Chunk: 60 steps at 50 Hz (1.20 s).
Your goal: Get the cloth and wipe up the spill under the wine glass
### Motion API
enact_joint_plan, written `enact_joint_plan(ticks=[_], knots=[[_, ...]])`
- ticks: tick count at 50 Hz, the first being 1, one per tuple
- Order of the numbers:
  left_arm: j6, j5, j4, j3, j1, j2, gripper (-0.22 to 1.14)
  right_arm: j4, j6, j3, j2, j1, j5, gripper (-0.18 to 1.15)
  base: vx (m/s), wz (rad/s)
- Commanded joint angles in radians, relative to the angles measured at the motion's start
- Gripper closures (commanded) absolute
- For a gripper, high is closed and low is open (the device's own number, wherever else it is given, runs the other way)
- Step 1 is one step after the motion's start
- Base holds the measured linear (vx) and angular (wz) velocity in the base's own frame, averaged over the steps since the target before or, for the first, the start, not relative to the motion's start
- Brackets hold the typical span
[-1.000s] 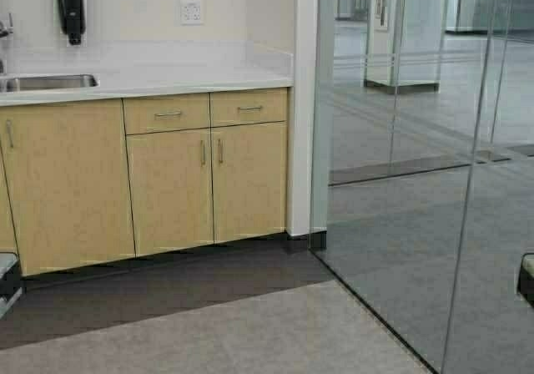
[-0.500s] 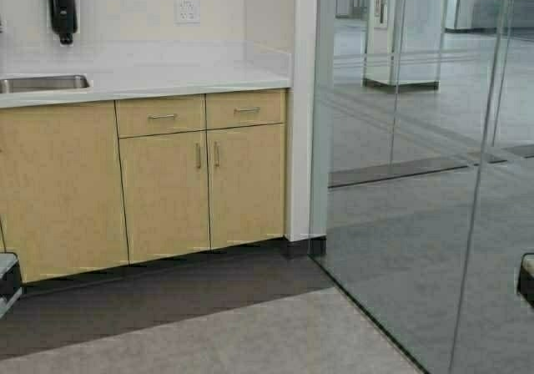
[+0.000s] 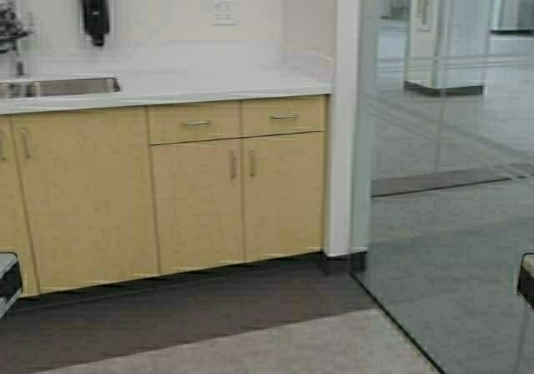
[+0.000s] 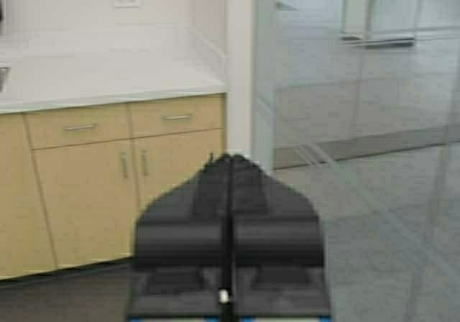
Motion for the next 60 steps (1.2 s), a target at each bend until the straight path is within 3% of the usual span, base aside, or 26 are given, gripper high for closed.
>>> enact_joint_plan(ticks=[1,60], knots=[[-0.002,-0.021,0.003,-0.006,0.002,0.034,0.89,-0.002,0.002,-0.018,0.018,0.002,-0.009,0.92,0.29,0.30],[-0.009,-0.043,0.009,0.011,0.000,0.014,0.89,-0.048,0.044,-0.006,0.002,0.002,-0.011,0.92,0.37,0.28]])
